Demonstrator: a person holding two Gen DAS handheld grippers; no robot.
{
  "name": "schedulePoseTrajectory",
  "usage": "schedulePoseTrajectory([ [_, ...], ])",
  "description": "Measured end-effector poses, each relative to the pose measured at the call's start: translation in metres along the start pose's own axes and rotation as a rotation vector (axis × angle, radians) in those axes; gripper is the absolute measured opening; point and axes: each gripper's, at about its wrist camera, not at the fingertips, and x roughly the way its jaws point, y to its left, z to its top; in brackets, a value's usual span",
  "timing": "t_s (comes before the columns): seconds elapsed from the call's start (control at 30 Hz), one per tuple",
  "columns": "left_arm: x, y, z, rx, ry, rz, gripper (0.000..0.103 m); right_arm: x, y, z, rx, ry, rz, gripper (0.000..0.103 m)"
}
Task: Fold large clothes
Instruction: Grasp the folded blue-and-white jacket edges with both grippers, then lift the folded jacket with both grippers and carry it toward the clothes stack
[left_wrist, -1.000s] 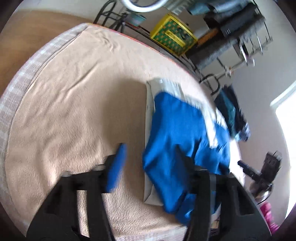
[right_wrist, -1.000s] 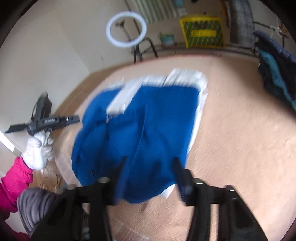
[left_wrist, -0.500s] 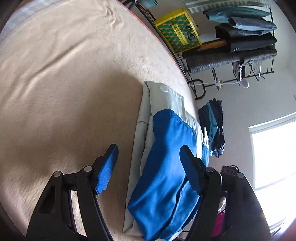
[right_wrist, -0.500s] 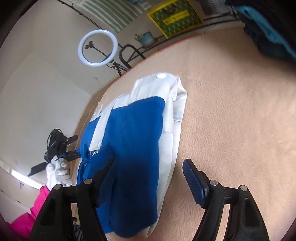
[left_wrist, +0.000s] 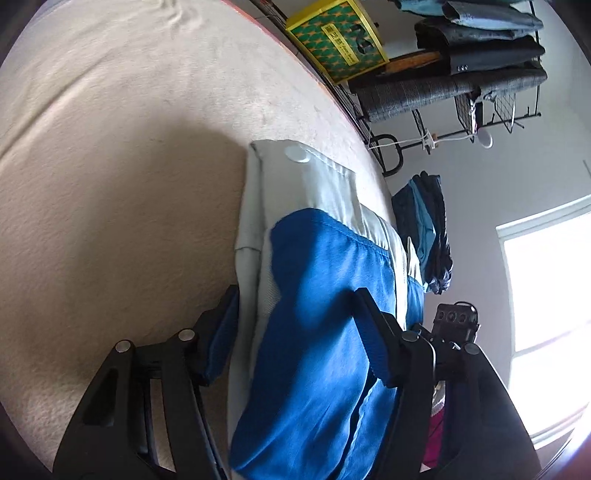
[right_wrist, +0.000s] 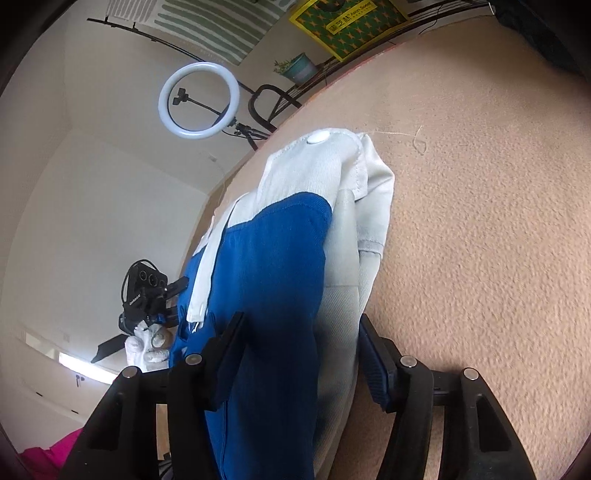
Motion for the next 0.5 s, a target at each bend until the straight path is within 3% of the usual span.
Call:
schedulePoseTrajectory([
  [0.13,0.005,-0.014,-0.002,0.043,-0.006,0.052,0.057,0.006,0.008,0.0,-0.031,0.01,-0.021,0.059],
  [0.33,-0.001,-0.05,-0.016,0.178,-0.058,0.166,0.04,0.004,0.034,0.0,-0.139,0.015,-0.142,0.037],
  [0.5,-0.01,-0.075,-0.025,0.254,-0.097,0.2,0.032,-0.001,0.064,-0.003,-0.237,-0.006,-0.255,0.029],
])
